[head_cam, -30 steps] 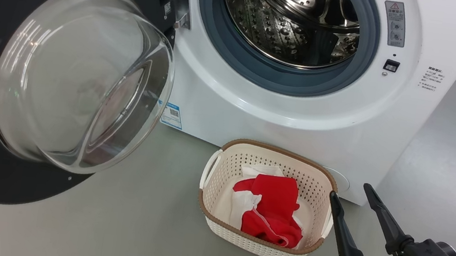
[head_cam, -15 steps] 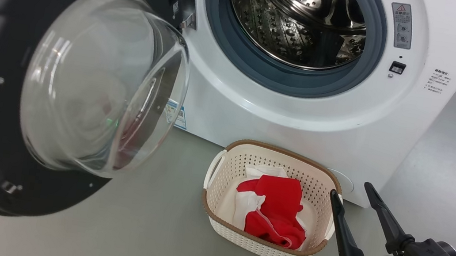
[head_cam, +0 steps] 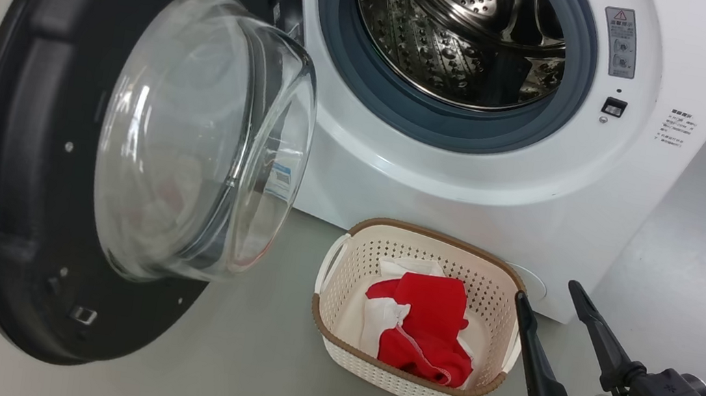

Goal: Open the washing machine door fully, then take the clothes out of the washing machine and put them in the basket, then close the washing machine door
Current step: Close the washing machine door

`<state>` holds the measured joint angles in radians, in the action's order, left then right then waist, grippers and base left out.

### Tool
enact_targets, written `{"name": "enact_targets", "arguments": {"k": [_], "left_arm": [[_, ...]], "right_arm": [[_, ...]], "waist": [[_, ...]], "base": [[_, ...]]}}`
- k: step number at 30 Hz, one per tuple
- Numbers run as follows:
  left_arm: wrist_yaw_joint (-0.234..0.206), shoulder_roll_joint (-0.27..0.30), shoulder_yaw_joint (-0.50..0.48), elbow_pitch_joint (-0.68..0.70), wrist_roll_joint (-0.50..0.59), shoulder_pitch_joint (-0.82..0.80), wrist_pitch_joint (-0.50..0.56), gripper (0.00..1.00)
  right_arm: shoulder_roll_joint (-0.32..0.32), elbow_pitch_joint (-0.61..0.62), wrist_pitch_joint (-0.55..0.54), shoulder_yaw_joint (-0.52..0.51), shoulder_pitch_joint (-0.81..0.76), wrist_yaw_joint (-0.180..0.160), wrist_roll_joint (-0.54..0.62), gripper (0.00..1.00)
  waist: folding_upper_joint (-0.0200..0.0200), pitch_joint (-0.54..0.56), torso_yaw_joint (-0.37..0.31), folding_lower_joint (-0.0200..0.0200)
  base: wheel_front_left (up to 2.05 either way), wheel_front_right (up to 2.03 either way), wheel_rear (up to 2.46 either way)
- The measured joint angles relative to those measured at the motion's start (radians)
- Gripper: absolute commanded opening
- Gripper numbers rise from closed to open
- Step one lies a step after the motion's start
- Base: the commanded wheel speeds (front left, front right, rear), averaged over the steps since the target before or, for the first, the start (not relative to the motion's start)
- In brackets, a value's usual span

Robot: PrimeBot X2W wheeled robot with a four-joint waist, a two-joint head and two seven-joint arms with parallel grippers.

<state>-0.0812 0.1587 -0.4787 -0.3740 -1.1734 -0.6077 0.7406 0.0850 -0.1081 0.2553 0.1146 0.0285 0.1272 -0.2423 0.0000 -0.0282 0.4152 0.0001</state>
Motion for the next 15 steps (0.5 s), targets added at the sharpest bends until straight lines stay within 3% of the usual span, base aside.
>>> {"name": "enact_targets", "arguments": {"k": [15], "left_arm": [[-0.044,-0.087,0.035,0.214,-0.038,0.101,0.051,0.00]], "right_arm": [[-0.012,-0.001,0.000,-0.003,-0.001,0.000,0.000,1.00]], "waist": [[0.0000,0.009,-0.007,0.0000]], "base": [[0.00,0.00,0.00]]}}
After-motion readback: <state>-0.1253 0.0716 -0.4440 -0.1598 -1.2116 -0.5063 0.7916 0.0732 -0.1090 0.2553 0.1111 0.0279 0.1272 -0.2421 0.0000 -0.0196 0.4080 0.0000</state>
